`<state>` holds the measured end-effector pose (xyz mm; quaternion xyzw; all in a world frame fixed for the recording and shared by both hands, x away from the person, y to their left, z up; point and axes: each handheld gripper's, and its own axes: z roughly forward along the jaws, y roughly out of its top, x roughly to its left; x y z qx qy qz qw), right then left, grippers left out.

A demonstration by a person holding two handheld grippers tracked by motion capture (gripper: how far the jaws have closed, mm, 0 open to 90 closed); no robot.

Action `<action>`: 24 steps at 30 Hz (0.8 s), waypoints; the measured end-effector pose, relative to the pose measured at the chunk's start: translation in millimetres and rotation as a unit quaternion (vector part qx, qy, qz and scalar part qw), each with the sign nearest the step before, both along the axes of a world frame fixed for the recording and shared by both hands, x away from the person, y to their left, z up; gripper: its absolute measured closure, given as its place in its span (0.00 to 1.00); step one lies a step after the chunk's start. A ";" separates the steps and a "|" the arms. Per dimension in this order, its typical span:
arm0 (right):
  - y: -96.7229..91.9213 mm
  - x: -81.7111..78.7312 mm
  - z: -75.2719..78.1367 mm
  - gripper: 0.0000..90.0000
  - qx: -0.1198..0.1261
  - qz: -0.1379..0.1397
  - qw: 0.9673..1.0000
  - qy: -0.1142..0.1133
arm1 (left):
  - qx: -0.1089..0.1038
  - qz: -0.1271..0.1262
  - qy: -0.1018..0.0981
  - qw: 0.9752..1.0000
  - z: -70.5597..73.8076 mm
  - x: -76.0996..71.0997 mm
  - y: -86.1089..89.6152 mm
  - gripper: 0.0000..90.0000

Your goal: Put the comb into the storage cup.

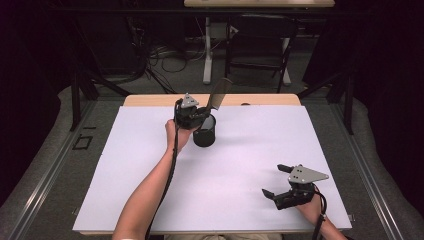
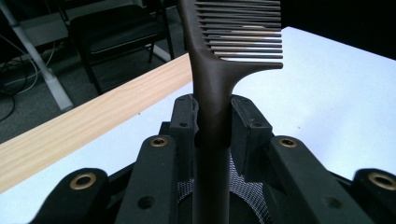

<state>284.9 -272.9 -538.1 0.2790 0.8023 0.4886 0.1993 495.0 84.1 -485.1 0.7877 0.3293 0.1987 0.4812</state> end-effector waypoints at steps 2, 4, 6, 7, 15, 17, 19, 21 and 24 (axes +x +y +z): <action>0.0 -0.1 0.0 0.00 0.000 -0.001 1.000 0.000 | -0.001 0.000 0.001 1.000 -0.1 0.0 0.0 0.80; -0.1 -0.4 0.3 0.00 0.001 -0.002 1.000 -0.001 | 0.003 -0.001 0.003 1.000 -0.5 0.1 -0.7 0.80; -0.3 -0.3 0.3 0.00 0.002 -0.003 1.000 -0.001 | 0.002 -0.001 0.004 1.000 -1.1 0.2 -1.1 0.80; -0.4 -0.1 0.3 0.00 0.001 -0.003 1.000 0.000 | 0.000 0.000 0.007 1.000 -1.4 0.2 -1.3 0.80; -0.6 -0.2 0.3 0.00 0.002 -0.003 1.000 -0.001 | 0.008 0.003 0.006 1.000 -4.3 -1.9 -3.5 0.80; -0.8 0.2 0.1 0.00 0.001 -0.004 1.000 0.000 | 0.007 0.006 0.008 1.000 -6.0 -2.0 -4.7 0.80; -0.5 0.3 0.1 0.00 0.000 -0.002 1.000 0.000 | 0.008 0.007 0.008 1.000 -7.4 -2.6 -5.3 0.80; -0.3 -0.2 0.3 0.00 0.001 -0.002 1.000 0.000 | 0.009 0.008 0.009 1.000 -8.6 -2.9 -5.3 0.80; -0.7 0.0 0.2 0.00 0.000 -0.004 1.000 0.000 | 0.005 0.008 0.012 1.000 -9.6 -3.1 -3.9 0.80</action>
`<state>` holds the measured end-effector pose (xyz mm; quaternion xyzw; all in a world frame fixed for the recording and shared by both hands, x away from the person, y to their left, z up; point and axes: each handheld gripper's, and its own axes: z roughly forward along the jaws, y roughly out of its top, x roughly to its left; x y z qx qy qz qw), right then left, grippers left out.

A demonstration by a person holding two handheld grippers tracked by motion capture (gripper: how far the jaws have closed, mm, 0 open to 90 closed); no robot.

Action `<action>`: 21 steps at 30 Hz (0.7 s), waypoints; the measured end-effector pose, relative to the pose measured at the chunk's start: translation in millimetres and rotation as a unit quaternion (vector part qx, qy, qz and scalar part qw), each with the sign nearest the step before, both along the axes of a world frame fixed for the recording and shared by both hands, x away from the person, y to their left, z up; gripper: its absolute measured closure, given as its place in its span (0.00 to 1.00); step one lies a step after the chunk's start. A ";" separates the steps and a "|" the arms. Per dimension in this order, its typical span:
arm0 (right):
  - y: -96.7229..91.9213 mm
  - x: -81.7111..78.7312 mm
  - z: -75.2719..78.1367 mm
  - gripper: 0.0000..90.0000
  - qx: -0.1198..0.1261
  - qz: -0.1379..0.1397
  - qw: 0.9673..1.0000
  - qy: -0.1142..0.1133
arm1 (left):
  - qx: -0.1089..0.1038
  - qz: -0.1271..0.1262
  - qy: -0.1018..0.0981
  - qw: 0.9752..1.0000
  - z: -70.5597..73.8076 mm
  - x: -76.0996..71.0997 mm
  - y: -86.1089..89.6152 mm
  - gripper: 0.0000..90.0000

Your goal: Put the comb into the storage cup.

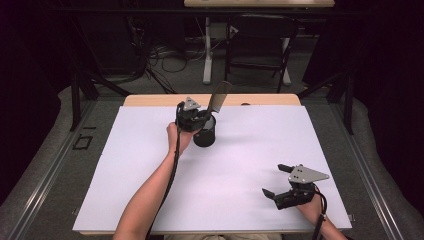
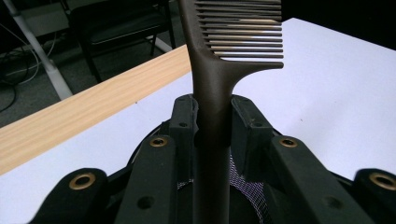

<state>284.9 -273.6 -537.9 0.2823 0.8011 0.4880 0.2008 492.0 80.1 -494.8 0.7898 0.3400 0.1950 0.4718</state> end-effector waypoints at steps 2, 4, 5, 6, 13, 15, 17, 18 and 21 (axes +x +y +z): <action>0.1 0.0 0.1 0.00 0.000 0.001 1.000 0.000 | 0.001 -0.001 0.000 1.000 0.3 0.0 0.2 0.80; 0.3 0.1 0.0 0.00 0.000 0.002 1.000 -0.001 | 0.002 -0.001 0.000 1.000 0.8 -0.4 0.1 0.80; 0.3 0.1 0.0 0.00 0.000 0.002 1.000 -0.001 | 0.002 -0.001 0.000 1.000 0.9 -0.5 0.2 0.80; 0.3 0.0 0.1 0.00 0.000 0.001 1.000 0.000 | 0.002 -0.001 0.001 1.000 0.9 -0.5 0.1 0.80; 0.4 0.0 0.0 0.00 0.001 0.001 1.000 0.000 | 0.013 -0.002 0.008 1.000 -1.1 -0.1 -2.1 0.80; 0.3 0.0 0.2 0.00 0.000 0.002 1.000 0.000 | 0.017 -0.004 0.009 1.000 -1.8 0.3 -2.4 0.80; 0.5 -0.2 0.1 0.00 0.002 0.001 1.000 -0.001 | 0.017 -0.004 0.010 1.000 -2.2 0.5 -2.6 0.80; 0.4 -0.2 0.2 0.00 0.002 0.001 1.000 -0.001 | 0.017 -0.004 0.010 1.000 -2.5 0.4 -2.8 0.80; 0.3 -0.2 0.2 0.00 0.002 0.001 1.000 0.000 | 0.021 -0.004 0.014 1.000 -2.9 0.2 -3.9 0.80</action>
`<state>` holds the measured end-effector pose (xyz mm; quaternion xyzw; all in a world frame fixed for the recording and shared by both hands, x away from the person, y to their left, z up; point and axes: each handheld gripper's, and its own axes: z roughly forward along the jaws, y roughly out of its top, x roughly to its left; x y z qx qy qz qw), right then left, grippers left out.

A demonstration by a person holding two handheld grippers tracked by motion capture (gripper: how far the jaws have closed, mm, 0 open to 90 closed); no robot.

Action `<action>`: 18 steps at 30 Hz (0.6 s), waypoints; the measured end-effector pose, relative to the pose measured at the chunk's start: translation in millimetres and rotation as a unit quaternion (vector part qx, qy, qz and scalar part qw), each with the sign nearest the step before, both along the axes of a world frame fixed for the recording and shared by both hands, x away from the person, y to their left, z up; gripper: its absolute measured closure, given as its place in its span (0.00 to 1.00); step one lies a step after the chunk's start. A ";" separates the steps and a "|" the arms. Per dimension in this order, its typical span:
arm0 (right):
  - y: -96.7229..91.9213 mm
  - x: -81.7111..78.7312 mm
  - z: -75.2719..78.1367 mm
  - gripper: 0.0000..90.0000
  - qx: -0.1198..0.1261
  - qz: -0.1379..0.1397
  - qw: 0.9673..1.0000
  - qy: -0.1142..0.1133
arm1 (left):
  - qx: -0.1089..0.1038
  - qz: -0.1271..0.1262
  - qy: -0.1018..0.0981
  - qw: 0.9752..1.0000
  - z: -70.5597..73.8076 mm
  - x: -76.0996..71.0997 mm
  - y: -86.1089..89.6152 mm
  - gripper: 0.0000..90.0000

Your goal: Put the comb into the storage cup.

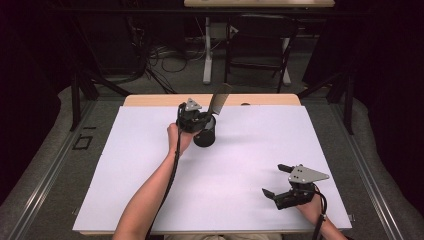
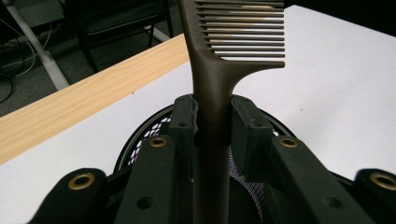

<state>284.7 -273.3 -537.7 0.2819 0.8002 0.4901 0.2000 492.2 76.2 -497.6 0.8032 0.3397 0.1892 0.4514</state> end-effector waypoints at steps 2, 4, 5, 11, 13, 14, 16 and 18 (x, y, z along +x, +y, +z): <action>-0.2 -0.2 0.4 0.00 -0.003 0.001 1.000 0.002 | 0.005 0.003 0.001 1.000 -0.1 -0.5 -0.9 0.80; 0.1 0.0 0.1 0.00 -0.001 0.000 1.000 -0.001 | 0.000 0.003 -0.001 1.000 1.4 -2.2 -0.2 0.74; 0.2 -0.1 0.1 0.00 -0.001 0.000 1.000 -0.001 | -0.003 0.004 0.001 1.000 2.3 -3.1 -0.5 0.68; 0.6 -0.1 0.3 0.00 -0.003 0.001 1.000 -0.001 | -0.016 0.006 0.002 1.000 8.5 -7.7 5.3 0.42; 0.7 -0.1 0.2 0.00 -0.003 0.001 1.000 -0.001 | -0.018 0.005 0.006 1.000 11.0 -8.6 7.6 0.38; 0.7 0.0 0.1 0.00 -0.003 0.001 1.000 -0.001 | -0.015 0.005 0.008 1.000 12.6 -9.2 8.6 0.36; 0.6 0.1 0.1 0.00 -0.003 0.000 1.000 -0.001 | -0.011 0.005 0.008 1.000 14.8 -10.5 10.0 0.31; 0.6 -0.1 0.2 0.00 -0.002 0.000 1.000 -0.002 | -0.008 0.004 0.008 1.000 17.1 -11.8 11.3 0.26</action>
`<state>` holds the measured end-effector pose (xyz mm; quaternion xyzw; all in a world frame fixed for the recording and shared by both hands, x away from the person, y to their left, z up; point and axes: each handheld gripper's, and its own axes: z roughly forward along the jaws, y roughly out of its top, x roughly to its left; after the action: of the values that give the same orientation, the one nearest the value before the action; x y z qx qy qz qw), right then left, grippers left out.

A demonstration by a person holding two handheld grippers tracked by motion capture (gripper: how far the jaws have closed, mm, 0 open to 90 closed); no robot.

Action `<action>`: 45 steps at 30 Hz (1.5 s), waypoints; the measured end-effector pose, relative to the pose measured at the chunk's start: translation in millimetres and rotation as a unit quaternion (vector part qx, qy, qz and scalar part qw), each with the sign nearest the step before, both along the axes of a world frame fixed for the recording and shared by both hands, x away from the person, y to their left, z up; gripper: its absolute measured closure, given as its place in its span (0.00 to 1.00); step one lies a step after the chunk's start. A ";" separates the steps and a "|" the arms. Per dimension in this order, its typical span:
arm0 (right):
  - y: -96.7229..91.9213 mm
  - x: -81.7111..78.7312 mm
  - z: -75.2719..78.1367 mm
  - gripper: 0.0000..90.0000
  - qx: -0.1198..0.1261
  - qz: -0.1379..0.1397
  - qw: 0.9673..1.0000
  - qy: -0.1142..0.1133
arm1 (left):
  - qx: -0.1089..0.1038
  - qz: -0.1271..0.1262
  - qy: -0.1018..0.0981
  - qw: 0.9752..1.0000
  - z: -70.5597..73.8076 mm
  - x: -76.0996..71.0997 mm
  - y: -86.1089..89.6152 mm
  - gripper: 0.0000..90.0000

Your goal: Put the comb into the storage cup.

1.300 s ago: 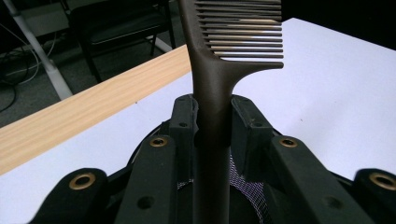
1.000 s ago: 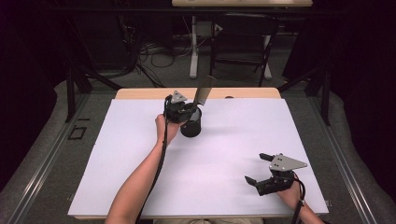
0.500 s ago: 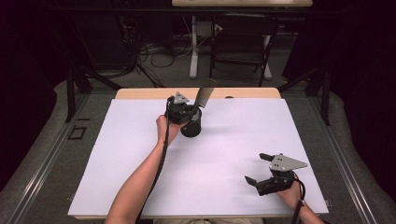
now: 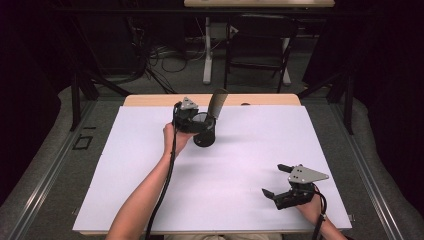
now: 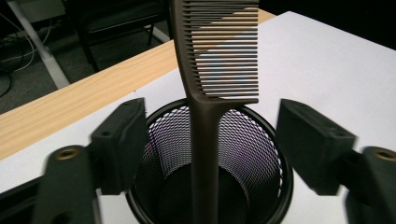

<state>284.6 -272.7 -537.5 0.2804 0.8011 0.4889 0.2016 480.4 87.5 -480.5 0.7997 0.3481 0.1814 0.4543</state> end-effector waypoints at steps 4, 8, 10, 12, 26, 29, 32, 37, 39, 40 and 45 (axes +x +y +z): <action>0.1 -0.3 0.3 0.00 0.001 0.000 1.000 0.000 | 0.004 -0.004 0.003 1.000 3.6 -2.8 1.3 0.18; 0.5 -0.4 0.1 0.00 0.000 0.001 1.000 0.000 | 0.012 -0.009 0.015 1.000 6.3 -5.1 2.3 0.14; 0.3 -0.4 0.2 0.00 0.000 0.003 1.000 0.000 | 0.016 -0.008 0.018 1.000 7.6 -6.6 3.5 0.10; 0.1 0.1 0.2 0.00 0.001 0.002 1.000 0.000 | 0.015 -0.009 0.021 1.000 9.6 -8.6 4.9 0.07; 0.2 -0.3 0.3 0.00 -0.001 0.002 1.000 0.002 | 0.028 -0.011 0.031 0.999 16.8 -19.3 16.0 0.00; 0.7 -0.1 0.4 0.00 -0.001 0.002 1.000 0.002 | 0.033 -0.014 0.032 0.999 16.9 -23.2 18.6 0.00; 1.1 -0.2 0.5 0.00 -0.002 0.003 1.000 0.002 | 0.033 -0.013 0.033 0.999 16.5 -26.7 20.8 0.00; 0.4 -0.3 0.5 0.00 -0.002 0.002 1.000 0.002 | 0.039 -0.006 0.031 0.999 15.5 -33.6 26.7 0.00; 0.2 -0.3 0.5 0.00 -0.001 0.002 1.000 0.002 | 0.042 -0.005 0.031 0.999 15.3 -35.6 28.9 0.00; 0.2 -0.3 0.4 0.00 -0.001 0.002 1.000 0.002 | 0.043 -0.004 0.029 0.999 14.9 -37.1 30.0 0.00; -0.1 0.2 0.3 0.00 -0.002 0.002 1.000 0.001 | 0.042 -0.003 0.026 0.999 14.1 -44.4 33.3 0.00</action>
<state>284.7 -272.8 -537.1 0.2793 0.8027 0.4875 0.2001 436.0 120.7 -466.4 0.8235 0.3498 0.1733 0.4117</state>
